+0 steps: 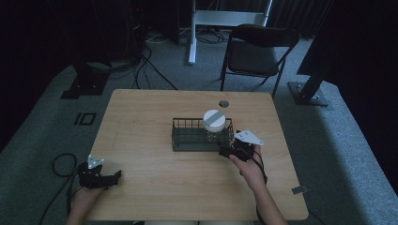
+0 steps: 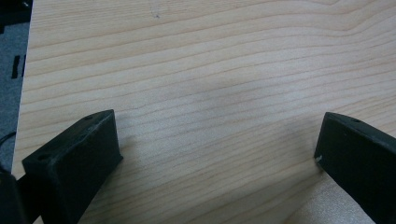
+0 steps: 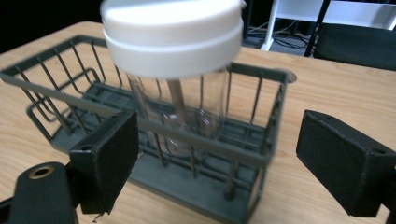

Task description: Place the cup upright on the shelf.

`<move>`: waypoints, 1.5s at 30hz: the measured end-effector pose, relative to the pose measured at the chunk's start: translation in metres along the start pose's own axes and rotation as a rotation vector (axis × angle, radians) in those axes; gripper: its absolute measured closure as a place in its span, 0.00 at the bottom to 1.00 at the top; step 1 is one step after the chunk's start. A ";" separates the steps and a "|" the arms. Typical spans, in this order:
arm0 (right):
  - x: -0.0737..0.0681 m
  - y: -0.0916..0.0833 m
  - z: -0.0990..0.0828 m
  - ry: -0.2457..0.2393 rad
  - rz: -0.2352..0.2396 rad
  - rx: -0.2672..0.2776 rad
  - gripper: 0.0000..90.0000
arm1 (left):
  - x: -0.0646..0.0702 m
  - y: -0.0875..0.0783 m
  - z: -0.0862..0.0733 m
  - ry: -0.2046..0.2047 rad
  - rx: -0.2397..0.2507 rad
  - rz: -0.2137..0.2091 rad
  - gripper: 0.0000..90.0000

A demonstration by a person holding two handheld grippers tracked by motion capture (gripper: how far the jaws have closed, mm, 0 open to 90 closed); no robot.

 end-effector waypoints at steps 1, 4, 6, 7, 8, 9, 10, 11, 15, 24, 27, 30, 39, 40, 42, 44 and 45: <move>0.002 -0.001 -0.002 0.007 -0.003 -0.001 0.14 | 0.000 0.000 0.000 0.001 0.000 0.000 0.00; 0.006 -0.004 -0.008 0.000 -0.007 -0.011 0.14 | 0.000 0.000 0.000 0.001 0.000 0.000 0.00; 0.009 -0.006 -0.013 0.011 -0.009 -0.018 0.15 | 0.000 0.000 0.000 0.001 0.000 0.000 0.00; 0.011 -0.007 -0.015 0.011 -0.015 -0.019 0.14 | 0.000 0.000 0.000 0.000 0.000 0.000 0.00; 0.012 -0.007 -0.017 0.013 -0.019 -0.022 0.15 | 0.000 0.000 0.000 0.001 0.000 0.000 0.00; 0.014 -0.008 -0.020 0.020 -0.020 -0.026 0.14 | 0.000 0.000 0.000 0.001 0.000 0.000 0.00; 0.014 -0.008 -0.020 0.020 -0.020 -0.026 0.14 | 0.000 0.000 0.000 0.001 0.000 0.000 0.00; 0.016 -0.008 -0.022 0.021 -0.024 -0.031 0.15 | 0.000 0.000 0.000 0.001 -0.001 0.000 0.00; 0.025 -0.009 -0.032 0.026 -0.048 -0.050 0.15 | 0.000 0.000 0.000 0.001 0.000 0.000 0.00; 0.047 -0.016 -0.047 0.036 -0.096 -0.075 0.14 | 0.000 0.000 0.000 0.001 -0.001 0.000 0.00; 0.054 -0.019 -0.050 0.046 -0.112 -0.080 0.15 | 0.000 0.000 0.000 0.001 -0.001 0.000 0.00; 0.060 -0.020 -0.054 0.047 -0.128 -0.088 0.15 | 0.000 0.000 0.000 0.000 0.000 0.000 0.00; 0.078 -0.025 -0.065 0.052 -0.167 -0.118 0.15 | 0.000 0.000 0.000 0.001 0.000 0.000 0.00; 0.078 -0.025 -0.065 0.052 -0.167 -0.118 0.15 | 0.000 0.000 0.000 0.001 0.000 0.000 0.00; 0.085 -0.028 -0.070 0.057 -0.195 -0.133 0.14 | 0.000 0.000 0.000 0.001 0.000 0.000 0.00; 0.090 -0.029 -0.073 0.062 -0.207 -0.144 0.14 | 0.000 0.000 0.000 0.000 0.000 0.000 0.00; 0.091 -0.030 -0.074 0.067 -0.211 -0.149 0.14 | 0.000 0.000 0.000 0.000 0.000 0.000 0.00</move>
Point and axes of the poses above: each handheld gripper's, and its own axes: y roughly forward along the jaws, z roughly out of its top, x roughly to its right, the point moved 5 cm from there along y, roughly forward along the jaws, and after that the axes turned 4 degrees about x, right-handed, at the moved point
